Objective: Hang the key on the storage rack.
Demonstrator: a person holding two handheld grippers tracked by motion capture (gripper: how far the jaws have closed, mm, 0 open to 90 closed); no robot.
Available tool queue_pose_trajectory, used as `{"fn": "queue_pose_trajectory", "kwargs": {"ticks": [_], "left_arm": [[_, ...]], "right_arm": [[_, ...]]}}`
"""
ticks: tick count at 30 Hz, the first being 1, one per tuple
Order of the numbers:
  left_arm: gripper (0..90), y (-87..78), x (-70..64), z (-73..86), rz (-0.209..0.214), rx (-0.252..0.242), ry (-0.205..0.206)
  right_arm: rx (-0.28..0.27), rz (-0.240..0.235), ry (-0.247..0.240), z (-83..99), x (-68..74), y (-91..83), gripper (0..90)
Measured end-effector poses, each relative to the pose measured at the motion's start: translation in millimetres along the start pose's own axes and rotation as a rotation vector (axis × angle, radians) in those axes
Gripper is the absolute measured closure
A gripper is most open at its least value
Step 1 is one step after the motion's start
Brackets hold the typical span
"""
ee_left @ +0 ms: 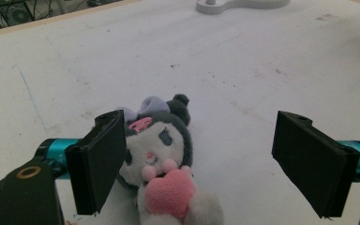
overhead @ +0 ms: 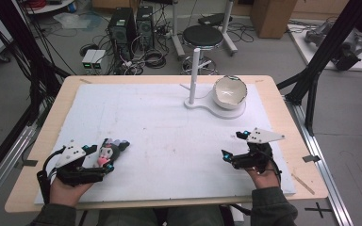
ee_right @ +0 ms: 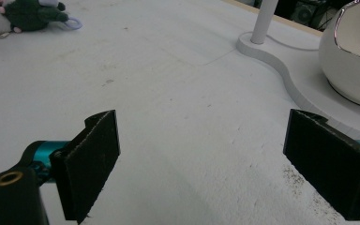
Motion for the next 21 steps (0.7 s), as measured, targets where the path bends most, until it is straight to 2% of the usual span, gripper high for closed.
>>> {"fn": "queue_pose_trajectory", "kwargs": {"ticks": [21], "left_arm": [[18.5,0.9,-0.2,-1.7,-0.002,-0.007,0.000]], "right_arm": [[0.001,-0.009,-0.002,0.1,1.9,1.9,10.0]]}}
Point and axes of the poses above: each handheld gripper's, and its own axes: y roughly forward along the jaws, z roughly out of its underside, x roughly to its left, the point moved 10 cm from there along y, roughly forward along the jaws, and after that the axes turned 13 degrees about z, right-handed, at the moved point
